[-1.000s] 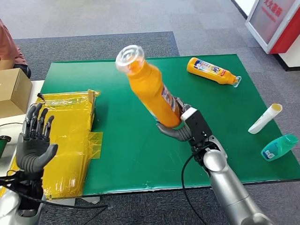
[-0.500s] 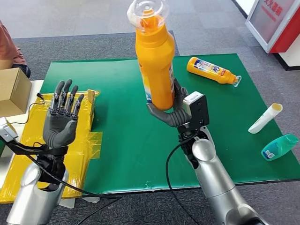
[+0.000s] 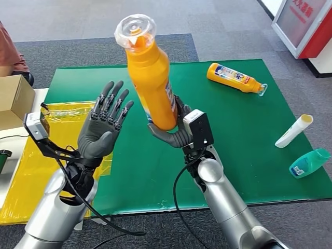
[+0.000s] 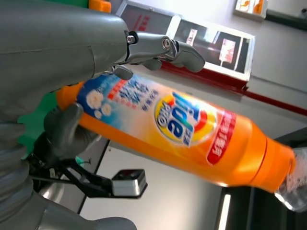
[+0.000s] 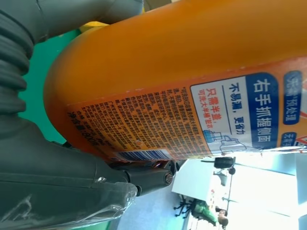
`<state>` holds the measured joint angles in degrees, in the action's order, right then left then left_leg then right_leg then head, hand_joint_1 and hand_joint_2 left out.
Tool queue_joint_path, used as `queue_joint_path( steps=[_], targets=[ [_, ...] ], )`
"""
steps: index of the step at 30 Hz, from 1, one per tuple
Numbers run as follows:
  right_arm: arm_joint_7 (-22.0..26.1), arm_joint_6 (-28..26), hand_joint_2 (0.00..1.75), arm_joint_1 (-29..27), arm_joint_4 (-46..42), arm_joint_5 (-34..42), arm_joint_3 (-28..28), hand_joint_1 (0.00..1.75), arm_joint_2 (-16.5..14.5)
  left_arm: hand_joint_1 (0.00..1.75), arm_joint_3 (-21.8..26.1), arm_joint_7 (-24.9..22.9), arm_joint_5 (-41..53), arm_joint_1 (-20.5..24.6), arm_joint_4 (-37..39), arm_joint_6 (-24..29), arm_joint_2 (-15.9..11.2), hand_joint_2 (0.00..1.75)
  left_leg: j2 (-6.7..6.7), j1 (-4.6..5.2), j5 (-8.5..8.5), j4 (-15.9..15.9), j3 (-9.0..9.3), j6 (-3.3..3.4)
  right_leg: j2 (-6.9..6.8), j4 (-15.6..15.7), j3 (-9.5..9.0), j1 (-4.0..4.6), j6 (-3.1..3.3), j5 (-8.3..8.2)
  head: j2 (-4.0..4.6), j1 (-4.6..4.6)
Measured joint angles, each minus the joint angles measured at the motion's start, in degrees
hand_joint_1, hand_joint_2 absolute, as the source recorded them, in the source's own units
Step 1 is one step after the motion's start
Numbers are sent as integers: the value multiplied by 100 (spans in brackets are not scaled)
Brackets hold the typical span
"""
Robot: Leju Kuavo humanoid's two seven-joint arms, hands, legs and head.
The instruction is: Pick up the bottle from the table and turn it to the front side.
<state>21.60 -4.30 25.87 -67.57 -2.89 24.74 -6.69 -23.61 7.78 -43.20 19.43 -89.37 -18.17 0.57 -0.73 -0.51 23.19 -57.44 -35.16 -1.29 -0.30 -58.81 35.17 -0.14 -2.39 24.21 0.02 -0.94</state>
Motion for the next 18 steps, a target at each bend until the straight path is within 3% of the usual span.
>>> queue_joint_path(
  steps=[6, 18],
  targets=[
    [155, -175, 175, 19, 315, -197, 109, 175, -83, 0, -320, -111, 46, 367, 4, 443, 8, 175, 0, 0, -4, 0, -3, -4, 0, 0, 4, 0, 2, -3, 0, 0],
    [235, -500, 175, -58, 566, -866, 588, 175, -123, 0, -448, -162, 436, 931, 168, 1217, -22, 175, -1, -1, -5, 0, -6, -6, 1, -1, 9, 2, 4, -4, 0, 0]
  ],
)
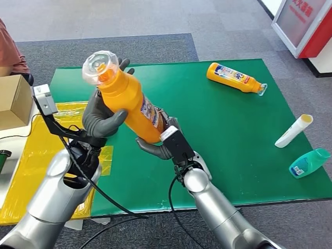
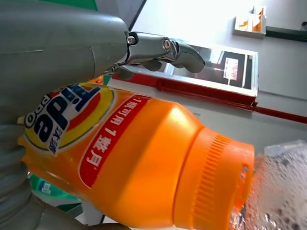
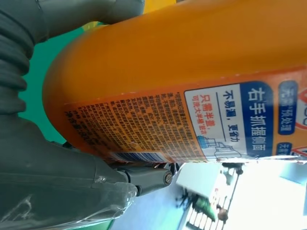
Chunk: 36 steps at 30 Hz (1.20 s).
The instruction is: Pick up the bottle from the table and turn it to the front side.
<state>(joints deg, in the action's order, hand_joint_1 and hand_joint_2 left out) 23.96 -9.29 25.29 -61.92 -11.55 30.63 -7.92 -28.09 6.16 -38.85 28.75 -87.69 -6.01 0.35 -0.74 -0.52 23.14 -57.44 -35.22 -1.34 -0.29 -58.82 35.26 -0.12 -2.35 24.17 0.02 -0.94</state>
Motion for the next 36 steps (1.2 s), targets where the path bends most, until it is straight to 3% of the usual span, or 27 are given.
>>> queue_joint_path(
  steps=[9, 21, 25, 36],
  targets=[
    [22, -60, 175, -51, 50, -107, 147, 175, -19, 0, -38, 114, 292, 64, 4, 336, 9, 175, 0, 0, 0, 0, -2, 0, 0, 0, 2, -1, 0, 0, 0, 0],
    [33, -164, 175, -52, 48, -185, 216, 175, -32, 3, -54, 46, 44, 57, 69, 227, 37, 175, 0, 0, 0, 0, -3, 0, 0, 0, 2, 0, 0, 0, 0, 0],
    [33, -174, 175, -52, 48, -183, 215, 175, -32, 172, -54, 46, 36, 56, 77, 215, 48, 175, 0, 0, 0, 0, -4, 0, 0, 0, 3, -1, 0, 0, 0, 0],
    [28, -341, 175, -102, -79, -186, 218, 175, -31, 175, -40, 74, -250, 39, 81, 133, 55, 175, 0, 0, 0, 0, -6, 0, 0, 0, 4, 0, 0, 0, 0, 1]
  ],
)
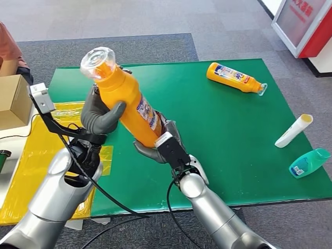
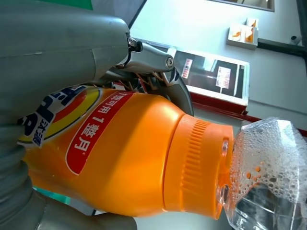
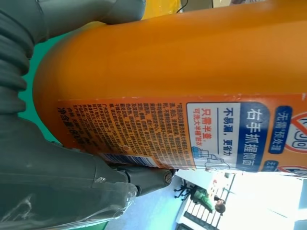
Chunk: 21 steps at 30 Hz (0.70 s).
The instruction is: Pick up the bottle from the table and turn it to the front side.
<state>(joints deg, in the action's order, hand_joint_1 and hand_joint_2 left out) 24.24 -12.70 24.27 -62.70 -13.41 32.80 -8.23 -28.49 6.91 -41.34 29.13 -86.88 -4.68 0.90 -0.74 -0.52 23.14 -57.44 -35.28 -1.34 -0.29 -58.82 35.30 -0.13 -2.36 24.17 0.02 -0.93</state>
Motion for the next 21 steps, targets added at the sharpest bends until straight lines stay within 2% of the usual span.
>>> queue_joint_path(
  steps=[19, 21],
  targets=[
    [-13, -182, 175, -104, -196, 32, -23, 175, 53, 175, 37, 128, -94, -38, 0, -33, -34, 175, 0, 0, 0, 0, -3, 0, -1, 0, 0, 0, 0, 0, 0, 1],
    [-23, -185, 175, -113, -206, 41, -24, 90, 58, 175, 51, 141, -98, -55, -1, -28, -42, 175, 0, 0, 0, 0, -3, 0, -1, 0, 0, 0, 0, 0, 0, 1]
  ],
)
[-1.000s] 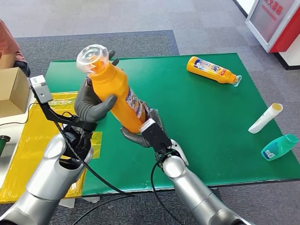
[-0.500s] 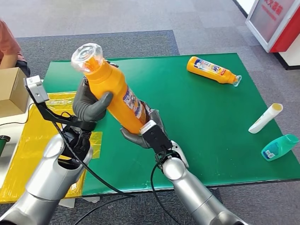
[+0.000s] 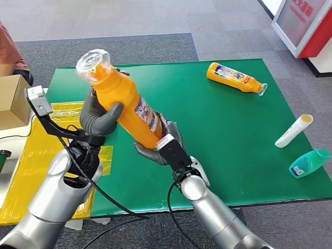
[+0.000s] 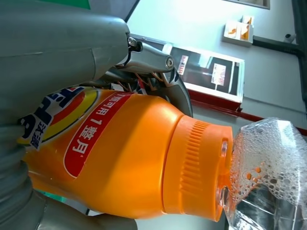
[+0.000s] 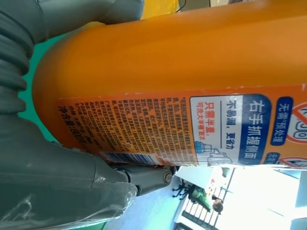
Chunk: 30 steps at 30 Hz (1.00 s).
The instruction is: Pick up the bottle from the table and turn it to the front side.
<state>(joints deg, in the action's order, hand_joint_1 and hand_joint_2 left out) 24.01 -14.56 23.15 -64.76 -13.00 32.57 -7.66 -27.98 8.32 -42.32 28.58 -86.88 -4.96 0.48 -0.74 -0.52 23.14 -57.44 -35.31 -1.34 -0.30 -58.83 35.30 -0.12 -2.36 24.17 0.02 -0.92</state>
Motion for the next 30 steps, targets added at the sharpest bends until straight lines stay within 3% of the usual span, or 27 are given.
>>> queue_joint_path(
  steps=[2, 3, 13, 19, 23, 30],
  targets=[
    [-7, -3, 175, -10, -9, 7, 1, 3, 3, 175, 8, 10, -3, -15, 0, 5, -7, 175, 0, 0, 0, 0, 0, 0, 0, 0, 0, 0, 0, 0, 0, -1],
    [-13, -5, 175, -12, -16, 19, -2, 0, 4, 175, 21, 20, 0, -27, 0, 19, -10, 175, 0, 0, 0, 0, 0, 0, 0, 0, 0, 0, 0, 0, 0, -1],
    [-176, -17, 175, -15, -27, 440, -314, 0, 43, 175, 427, 402, 722, -286, -104, 406, -279, 175, 0, 0, -1, 0, 0, -2, 1, -1, 3, 0, 0, 0, 0, -1],
    [-195, -27, 175, -58, -14, 497, -645, 0, 117, 175, 837, 827, 1818, -542, -432, 849, -475, 175, 0, 0, -2, 0, -2, -2, 1, -1, 6, 0, 0, 0, 0, -1],
    [-221, -59, 175, -135, -42, 462, -841, 0, 164, 175, 1069, 1078, 2911, -660, -677, 1468, -573, 175, 0, 0, -1, 0, -2, -2, 0, -1, 6, 0, 0, 0, 0, -2],
    [-256, -116, 175, -289, -257, 409, -1174, 0, 229, 175, 1346, 1156, 3936, -864, -872, 1989, -715, 175, 0, 0, -2, 0, -2, -2, 1, -1, 6, 0, 0, 0, 0, -1]
  ],
)
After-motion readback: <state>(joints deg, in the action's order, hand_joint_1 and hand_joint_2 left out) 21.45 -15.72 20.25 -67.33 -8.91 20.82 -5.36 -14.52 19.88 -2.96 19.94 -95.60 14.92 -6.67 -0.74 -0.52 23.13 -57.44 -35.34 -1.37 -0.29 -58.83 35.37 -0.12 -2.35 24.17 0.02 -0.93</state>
